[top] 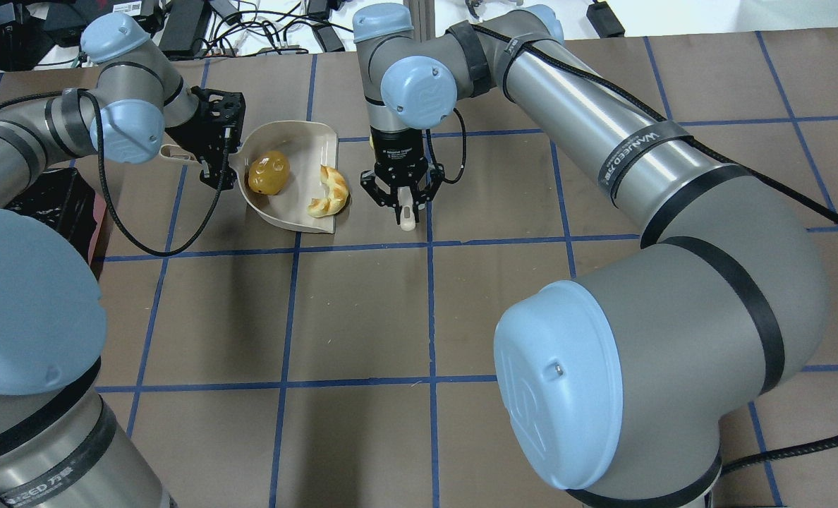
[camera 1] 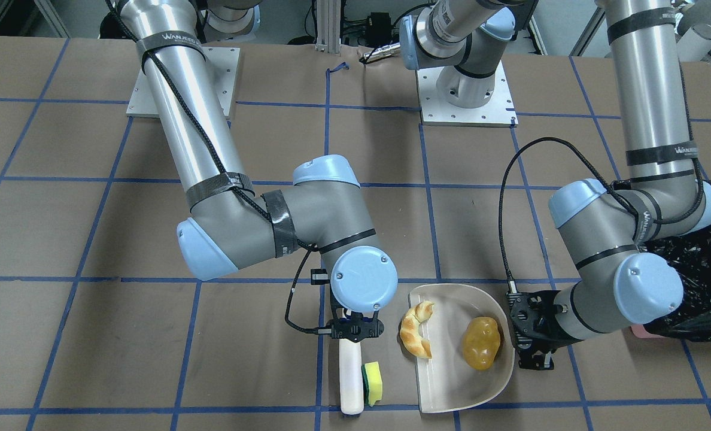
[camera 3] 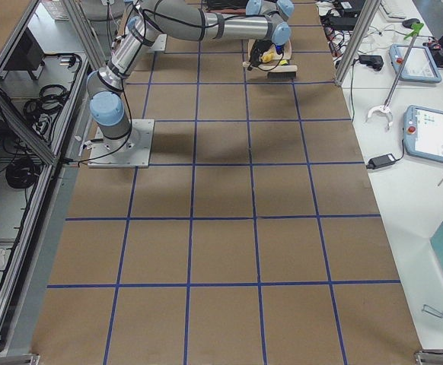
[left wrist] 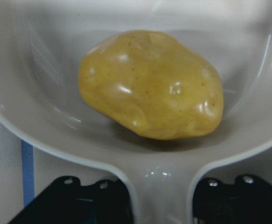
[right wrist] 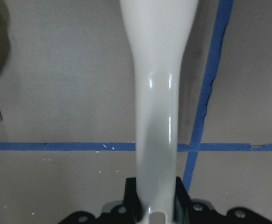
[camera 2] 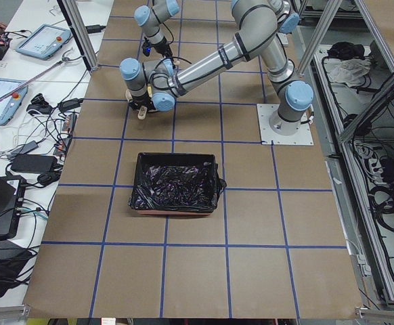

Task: Sweep and dump trash into bin
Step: 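Lift the brush and move the right gripper toward the yellow sponge, then sweep the yellow sponge into the dustpan with the brush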

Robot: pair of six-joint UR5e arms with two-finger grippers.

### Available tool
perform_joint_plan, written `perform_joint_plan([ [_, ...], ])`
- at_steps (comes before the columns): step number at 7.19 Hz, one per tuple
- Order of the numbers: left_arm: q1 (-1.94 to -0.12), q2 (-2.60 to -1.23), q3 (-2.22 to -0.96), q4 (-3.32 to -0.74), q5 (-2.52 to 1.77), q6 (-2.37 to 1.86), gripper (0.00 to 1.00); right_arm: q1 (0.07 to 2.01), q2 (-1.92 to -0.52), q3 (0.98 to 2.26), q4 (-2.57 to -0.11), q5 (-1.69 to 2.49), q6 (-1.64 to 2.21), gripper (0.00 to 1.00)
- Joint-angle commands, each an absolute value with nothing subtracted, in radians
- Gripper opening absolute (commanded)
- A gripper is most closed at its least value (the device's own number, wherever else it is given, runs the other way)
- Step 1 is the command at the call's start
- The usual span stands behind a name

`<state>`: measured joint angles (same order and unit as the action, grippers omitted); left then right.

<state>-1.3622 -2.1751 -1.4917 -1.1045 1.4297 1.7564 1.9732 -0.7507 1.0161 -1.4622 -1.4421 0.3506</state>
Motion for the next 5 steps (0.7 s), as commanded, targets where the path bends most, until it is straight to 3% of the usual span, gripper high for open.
perform_joint_plan([
  [1, -1.362, -2.175, -1.493, -1.104, 1.43, 1.756, 0.0, 2.003, -0.749, 1.017, -1.463, -1.417, 0.391, 0.0],
  [5, -1.362, -2.174, -1.491, -1.104, 1.43, 1.756, 0.0, 2.051, -0.733, 1.017, -1.499, -1.366, 0.448, 0.0],
])
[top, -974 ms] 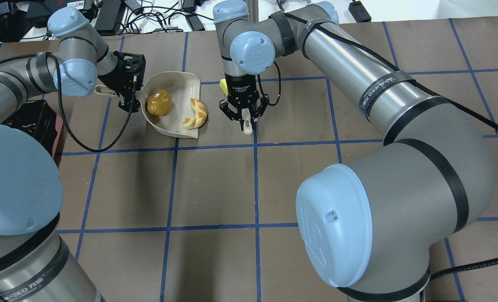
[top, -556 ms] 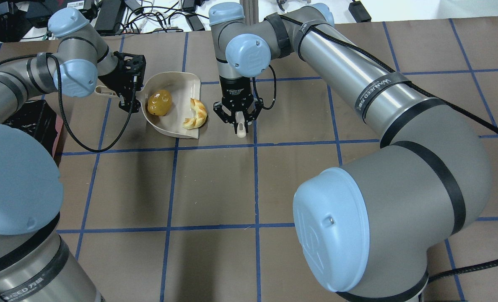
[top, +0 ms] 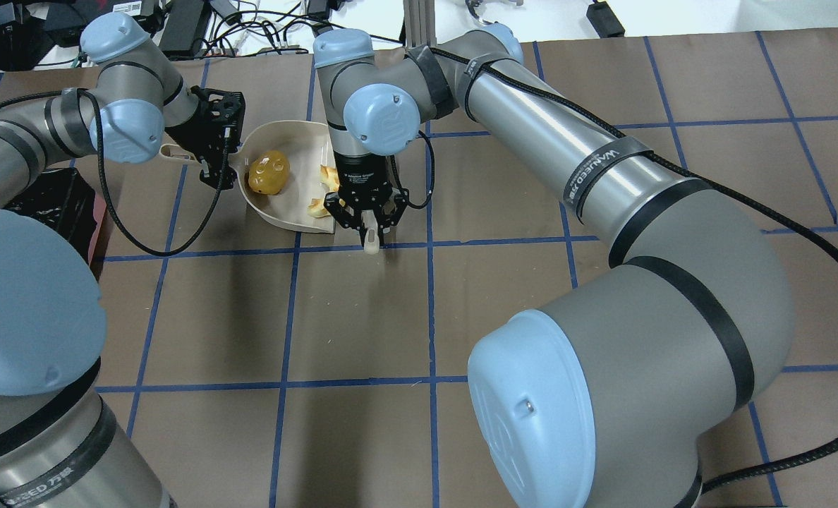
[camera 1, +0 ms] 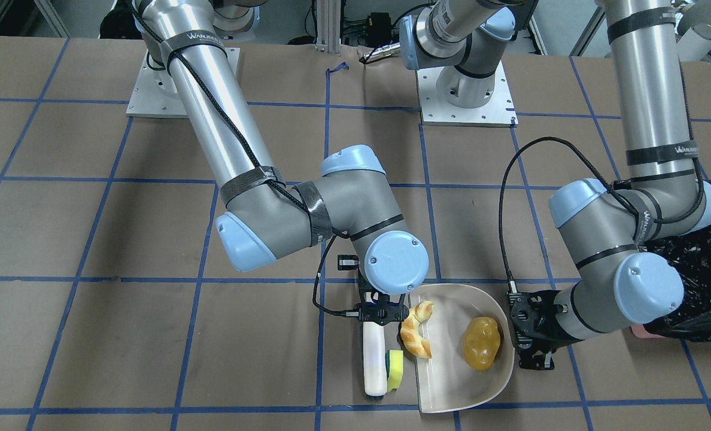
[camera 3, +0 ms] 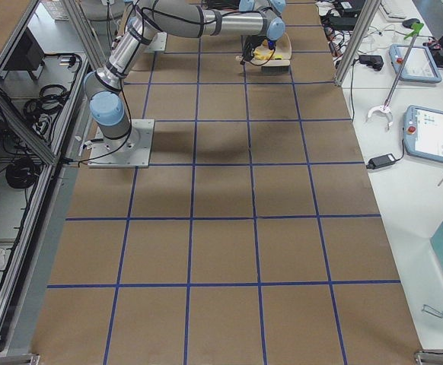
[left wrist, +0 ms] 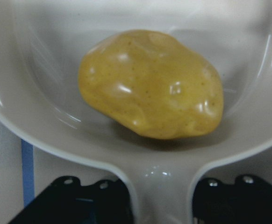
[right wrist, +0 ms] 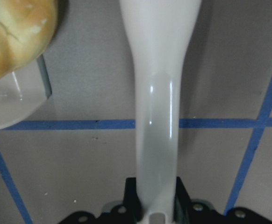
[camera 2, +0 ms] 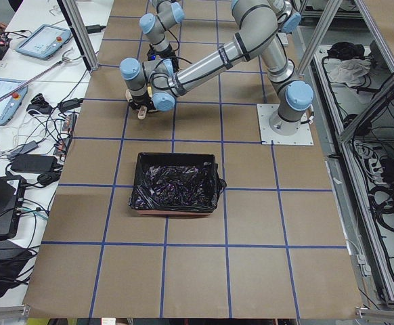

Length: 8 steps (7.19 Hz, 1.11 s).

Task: Sweep and dump trash into bin
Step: 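Sweep the yellow sponge into the dustpan with the brush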

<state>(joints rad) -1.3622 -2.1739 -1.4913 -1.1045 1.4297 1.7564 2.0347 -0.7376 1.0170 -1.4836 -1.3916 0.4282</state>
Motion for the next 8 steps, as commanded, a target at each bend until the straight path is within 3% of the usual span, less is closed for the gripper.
perform_joint_plan([
  [1, -1.362, -2.174, -1.491, -1.104, 1.43, 1.756, 0.0, 2.071, -0.715, 1.017, -1.534, -1.364, 0.475, 0.0],
  [8, -1.365, -2.174, -1.491, -1.106, 1.43, 1.756, 0.0, 2.102, -0.712, 1.014, -1.65, -1.197, 0.594, 0.0],
])
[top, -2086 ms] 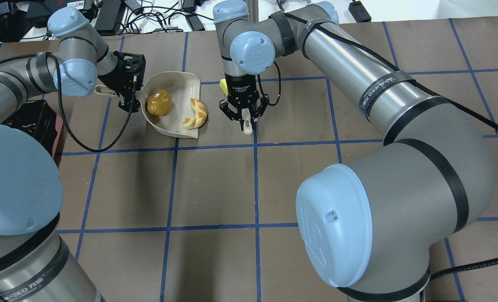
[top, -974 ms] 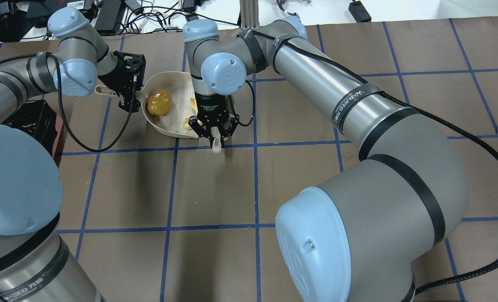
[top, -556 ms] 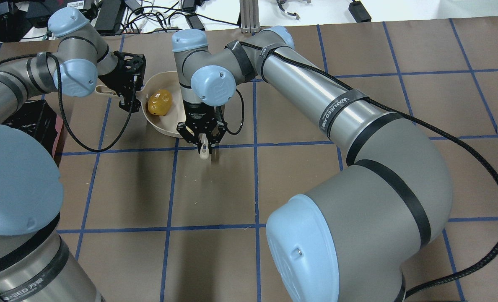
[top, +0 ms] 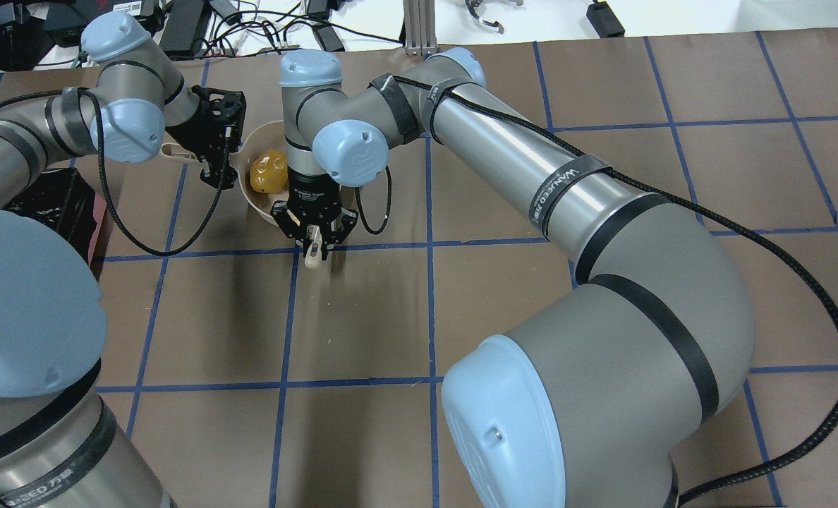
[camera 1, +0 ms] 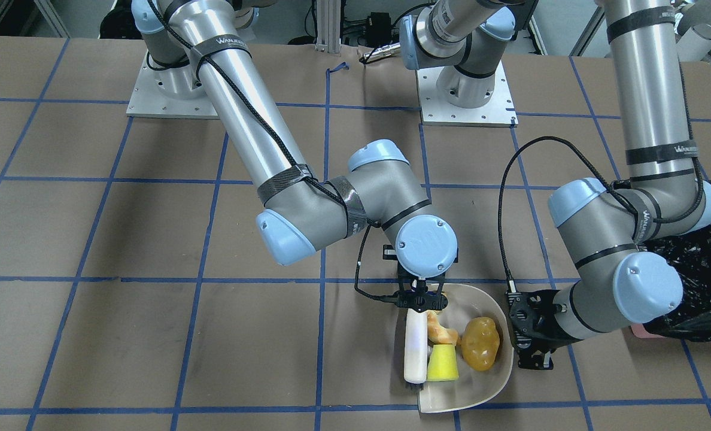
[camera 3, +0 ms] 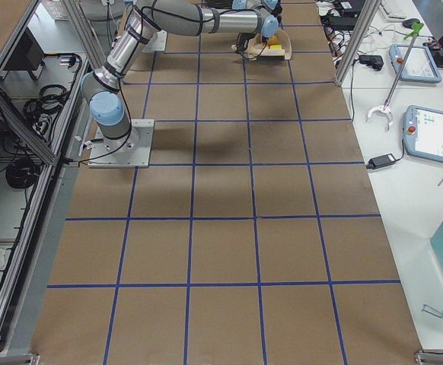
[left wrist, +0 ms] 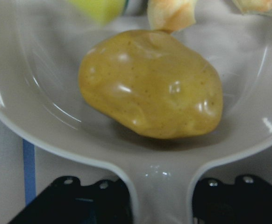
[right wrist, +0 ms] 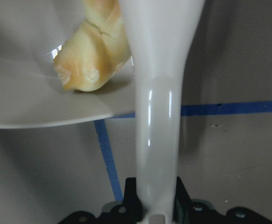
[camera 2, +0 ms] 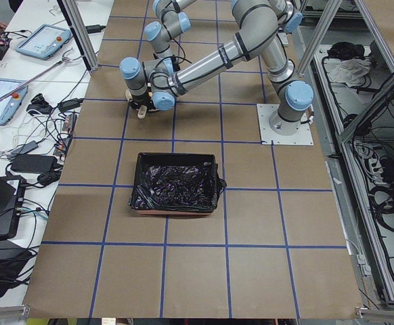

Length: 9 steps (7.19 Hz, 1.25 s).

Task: Sweep and dump trash into bin
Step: 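Sweep the yellow sponge into the dustpan with the brush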

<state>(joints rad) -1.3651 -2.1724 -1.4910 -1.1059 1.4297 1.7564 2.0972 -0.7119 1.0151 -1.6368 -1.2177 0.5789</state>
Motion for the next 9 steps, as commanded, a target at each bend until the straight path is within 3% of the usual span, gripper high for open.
perform_joint_plan([
  [1, -1.365, -2.174, -1.491, -1.104, 1.428, 1.756, 0.0, 2.103, -0.713, 1.014, -1.661, -1.183, 0.604, 0.0],
  [9, -1.362, -2.172, -1.496, -1.104, 1.413, 1.756, 0.0, 2.103, -0.796, 1.006, -1.551, -1.297, 0.552, 0.0],
])
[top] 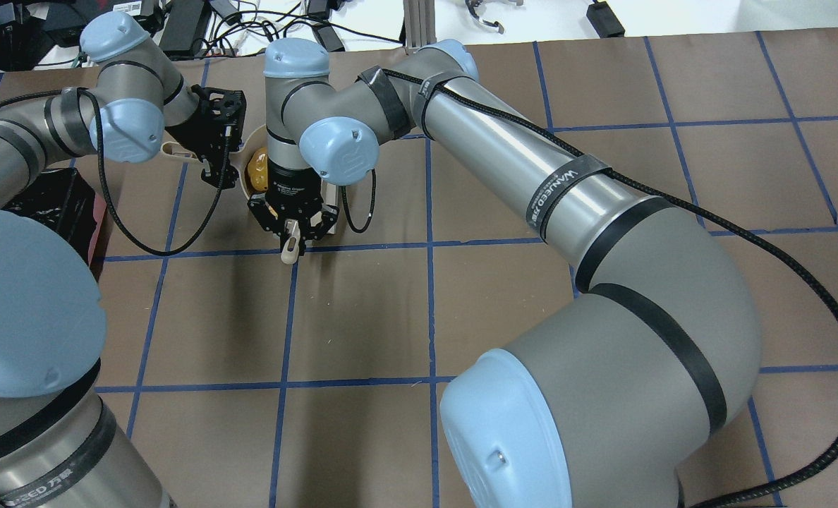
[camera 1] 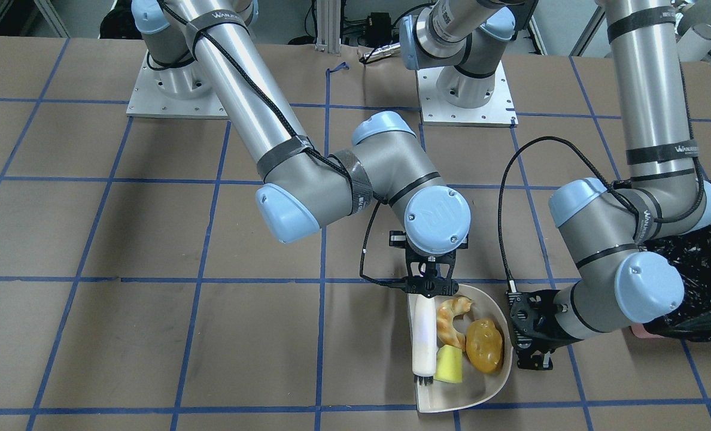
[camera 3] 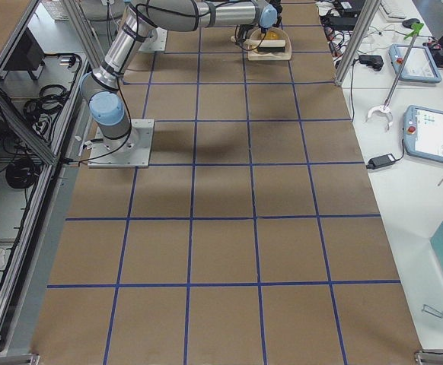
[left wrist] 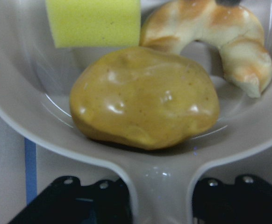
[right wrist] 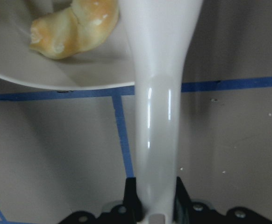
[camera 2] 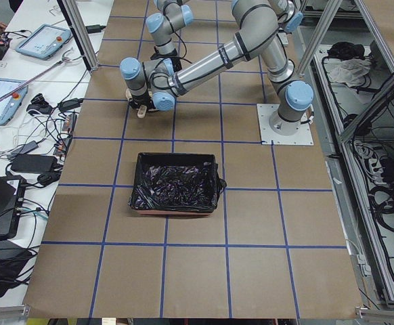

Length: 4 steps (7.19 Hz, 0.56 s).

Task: Sweep and dump trash into bin
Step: 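Lift the dustpan with the left gripper while the right gripper carries the brush away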

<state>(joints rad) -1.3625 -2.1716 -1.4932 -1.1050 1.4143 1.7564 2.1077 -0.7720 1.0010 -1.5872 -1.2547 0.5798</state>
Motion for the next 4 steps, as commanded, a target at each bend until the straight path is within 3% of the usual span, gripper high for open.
perform_joint_plan([
  [1, -1.361, -2.172, -1.496, -1.106, 1.401, 1.756, 0.0, 2.099, -0.798, 1.008, -1.545, -1.304, 0.546, 0.0],
  [4, -1.359, -2.171, -1.496, -1.106, 1.396, 1.756, 0.0, 2.01, -0.843, 1.028, -1.47, -1.338, 0.508, 0.0],
])
